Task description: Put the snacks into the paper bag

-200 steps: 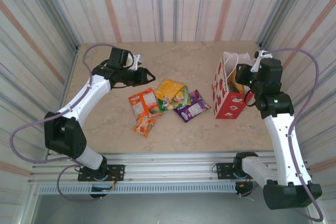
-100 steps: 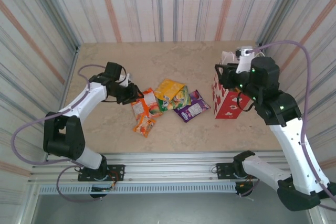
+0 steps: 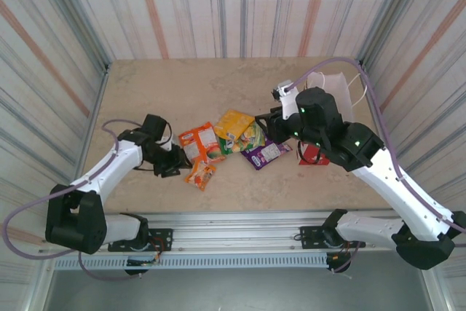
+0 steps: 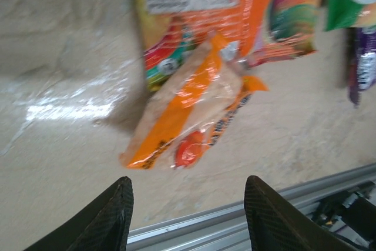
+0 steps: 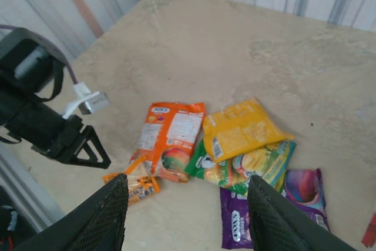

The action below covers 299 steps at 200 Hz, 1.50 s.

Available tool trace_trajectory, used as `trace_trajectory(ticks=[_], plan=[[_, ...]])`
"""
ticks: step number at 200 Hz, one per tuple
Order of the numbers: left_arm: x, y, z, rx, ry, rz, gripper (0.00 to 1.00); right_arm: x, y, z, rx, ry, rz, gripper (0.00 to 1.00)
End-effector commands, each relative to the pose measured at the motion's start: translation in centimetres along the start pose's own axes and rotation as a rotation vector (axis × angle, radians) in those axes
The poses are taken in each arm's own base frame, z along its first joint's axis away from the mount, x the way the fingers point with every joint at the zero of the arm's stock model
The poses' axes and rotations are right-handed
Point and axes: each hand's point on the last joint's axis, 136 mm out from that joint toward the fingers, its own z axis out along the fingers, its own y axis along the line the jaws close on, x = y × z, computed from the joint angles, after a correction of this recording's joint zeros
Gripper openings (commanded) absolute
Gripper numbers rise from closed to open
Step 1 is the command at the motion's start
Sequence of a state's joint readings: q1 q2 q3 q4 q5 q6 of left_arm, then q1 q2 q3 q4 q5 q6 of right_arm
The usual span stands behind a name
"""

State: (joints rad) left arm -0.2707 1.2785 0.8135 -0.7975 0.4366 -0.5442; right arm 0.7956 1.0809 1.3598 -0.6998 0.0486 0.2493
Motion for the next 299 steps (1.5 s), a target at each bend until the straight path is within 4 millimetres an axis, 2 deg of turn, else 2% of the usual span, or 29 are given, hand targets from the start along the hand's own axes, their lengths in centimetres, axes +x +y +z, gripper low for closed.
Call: trace_trajectory(ticks=[1,31,75,122,138,170,200,228,252,299], plan=[[0.7,2.0,0.3,-0.084,-0.002,-0.036,0.56,-0.2,1.0,0.7,-0.026,-0.019,-0.041,0.55],[0.5,2.4,2.1,-0.074,0.023,-0.044,0.55,0.0,1.9,1.1,-0.051,-0.018,-0.065,0.55],[0.1,1.6,4.1,-0.001,0.06,-0.044,0.53,0.1,2.7,1.4,-0.082,-0.022,-0.071,0.55],[1.2,1.2,5.8,0.042,0.1,-0.042,0.47,0.1,2.8,1.5,-0.087,-0.023,-0.076,0.55],[1.3,1.4,6.2,0.044,0.1,-0.045,0.41,0.1,2.8,1.5,-0.09,-0.027,-0.076,0.54],[1.3,0.9,6.2,0.055,0.094,-0.024,0.19,0.3,2.8,1.3,-0.096,-0.032,-0.077,0.54],[0.5,-1.3,4.3,0.112,0.016,0.034,0.07,0.7,2.8,1.6,-0.097,-0.018,-0.075,0.55],[-0.6,-4.4,1.2,0.207,-0.08,0.115,0.0,0.5,2.9,1.6,-0.106,-0.014,-0.057,0.56],[-1.5,-7.1,-2.1,0.286,-0.171,0.185,0.0,0.2,2.4,1.6,-0.105,-0.021,-0.007,0.56],[-2.8,-12.9,-9.2,0.471,-0.365,0.362,0.0,-0.5,3.1,1.6,-0.202,-0.051,0.072,0.57]])
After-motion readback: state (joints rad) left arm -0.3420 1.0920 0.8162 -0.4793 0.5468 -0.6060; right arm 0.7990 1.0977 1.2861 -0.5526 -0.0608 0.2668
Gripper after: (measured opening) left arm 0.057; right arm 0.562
